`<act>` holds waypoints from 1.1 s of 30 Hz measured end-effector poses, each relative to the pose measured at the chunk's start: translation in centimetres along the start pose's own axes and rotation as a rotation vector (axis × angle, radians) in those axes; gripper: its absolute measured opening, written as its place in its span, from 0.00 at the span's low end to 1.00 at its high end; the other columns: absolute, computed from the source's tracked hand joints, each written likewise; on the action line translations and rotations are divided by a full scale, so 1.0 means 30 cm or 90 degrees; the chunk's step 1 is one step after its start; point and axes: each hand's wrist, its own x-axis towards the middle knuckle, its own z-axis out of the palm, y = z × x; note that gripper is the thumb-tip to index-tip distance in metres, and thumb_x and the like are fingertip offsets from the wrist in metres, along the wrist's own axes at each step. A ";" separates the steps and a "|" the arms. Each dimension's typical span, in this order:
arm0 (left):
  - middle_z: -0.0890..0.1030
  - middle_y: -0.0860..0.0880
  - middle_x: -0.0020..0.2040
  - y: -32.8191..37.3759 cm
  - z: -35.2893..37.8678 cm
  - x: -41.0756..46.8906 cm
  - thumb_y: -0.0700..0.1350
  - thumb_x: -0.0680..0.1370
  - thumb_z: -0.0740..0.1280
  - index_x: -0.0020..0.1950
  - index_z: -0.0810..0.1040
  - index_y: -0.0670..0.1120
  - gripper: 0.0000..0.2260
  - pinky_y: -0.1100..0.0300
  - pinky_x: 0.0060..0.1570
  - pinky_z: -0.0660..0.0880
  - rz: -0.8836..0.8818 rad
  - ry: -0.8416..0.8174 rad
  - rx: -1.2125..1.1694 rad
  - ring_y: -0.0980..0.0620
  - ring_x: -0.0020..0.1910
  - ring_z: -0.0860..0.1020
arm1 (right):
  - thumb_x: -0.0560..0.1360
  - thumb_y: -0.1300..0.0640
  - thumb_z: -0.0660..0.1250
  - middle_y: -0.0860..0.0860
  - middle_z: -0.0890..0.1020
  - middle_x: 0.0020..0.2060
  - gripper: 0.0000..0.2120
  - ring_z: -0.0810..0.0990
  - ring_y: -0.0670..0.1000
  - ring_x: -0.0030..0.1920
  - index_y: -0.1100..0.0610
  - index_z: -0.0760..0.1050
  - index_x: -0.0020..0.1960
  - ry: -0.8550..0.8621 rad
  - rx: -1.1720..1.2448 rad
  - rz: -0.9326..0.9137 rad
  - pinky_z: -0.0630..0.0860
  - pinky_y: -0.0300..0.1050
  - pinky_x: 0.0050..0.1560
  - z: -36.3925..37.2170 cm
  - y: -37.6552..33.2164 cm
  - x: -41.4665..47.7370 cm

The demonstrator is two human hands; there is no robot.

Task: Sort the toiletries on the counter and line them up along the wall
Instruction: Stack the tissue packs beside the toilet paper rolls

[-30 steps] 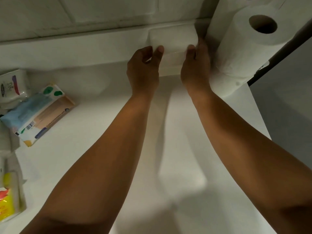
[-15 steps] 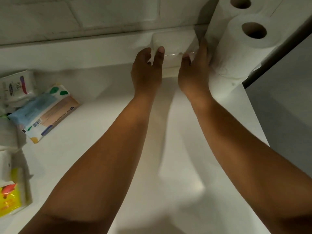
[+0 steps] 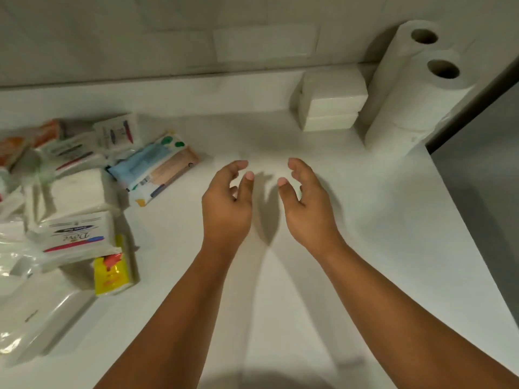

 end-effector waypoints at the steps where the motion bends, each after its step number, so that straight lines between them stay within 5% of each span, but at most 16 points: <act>1: 0.81 0.57 0.59 -0.005 -0.056 -0.024 0.52 0.82 0.65 0.62 0.78 0.55 0.10 0.57 0.60 0.77 0.008 0.003 0.006 0.54 0.60 0.80 | 0.81 0.49 0.61 0.43 0.71 0.70 0.22 0.68 0.42 0.70 0.50 0.65 0.74 -0.010 0.001 -0.004 0.66 0.46 0.72 0.030 -0.015 -0.031; 8: 0.80 0.60 0.59 -0.077 -0.425 -0.129 0.48 0.81 0.67 0.62 0.79 0.54 0.10 0.49 0.62 0.77 0.043 0.042 0.031 0.55 0.61 0.79 | 0.80 0.50 0.63 0.43 0.74 0.68 0.20 0.70 0.43 0.68 0.48 0.68 0.71 -0.092 0.000 -0.037 0.67 0.45 0.71 0.271 -0.144 -0.212; 14: 0.79 0.62 0.57 -0.144 -0.742 -0.193 0.45 0.80 0.68 0.61 0.78 0.57 0.11 0.61 0.56 0.76 0.055 0.073 0.110 0.57 0.59 0.78 | 0.79 0.53 0.65 0.41 0.76 0.63 0.16 0.74 0.41 0.64 0.47 0.72 0.67 -0.189 -0.010 -0.096 0.69 0.39 0.67 0.526 -0.258 -0.356; 17: 0.80 0.59 0.58 -0.203 -0.889 -0.233 0.43 0.79 0.70 0.62 0.78 0.53 0.13 0.59 0.61 0.74 0.098 0.091 0.198 0.54 0.61 0.77 | 0.78 0.56 0.66 0.42 0.79 0.58 0.14 0.77 0.41 0.58 0.50 0.75 0.63 -0.259 -0.028 -0.141 0.71 0.34 0.61 0.649 -0.297 -0.428; 24: 0.75 0.51 0.67 -0.344 -1.145 -0.307 0.55 0.68 0.80 0.69 0.74 0.47 0.33 0.62 0.63 0.65 -0.026 0.023 0.351 0.50 0.67 0.70 | 0.78 0.57 0.65 0.46 0.78 0.62 0.18 0.75 0.45 0.62 0.51 0.71 0.68 -0.319 -0.098 -0.109 0.73 0.43 0.64 0.851 -0.340 -0.534; 29: 0.71 0.51 0.71 -0.425 -1.204 -0.324 0.73 0.58 0.76 0.76 0.64 0.48 0.54 0.52 0.70 0.66 -0.112 -0.100 0.436 0.48 0.70 0.68 | 0.78 0.58 0.65 0.48 0.78 0.62 0.20 0.75 0.49 0.62 0.51 0.71 0.69 -0.310 -0.181 -0.128 0.71 0.41 0.62 0.903 -0.356 -0.547; 33: 0.68 0.49 0.72 -0.431 -1.207 -0.337 0.62 0.64 0.79 0.80 0.56 0.48 0.53 0.54 0.69 0.63 -0.123 -0.145 0.426 0.47 0.71 0.65 | 0.78 0.56 0.65 0.48 0.79 0.61 0.19 0.76 0.49 0.61 0.51 0.72 0.69 -0.316 -0.199 -0.125 0.73 0.43 0.63 0.920 -0.364 -0.553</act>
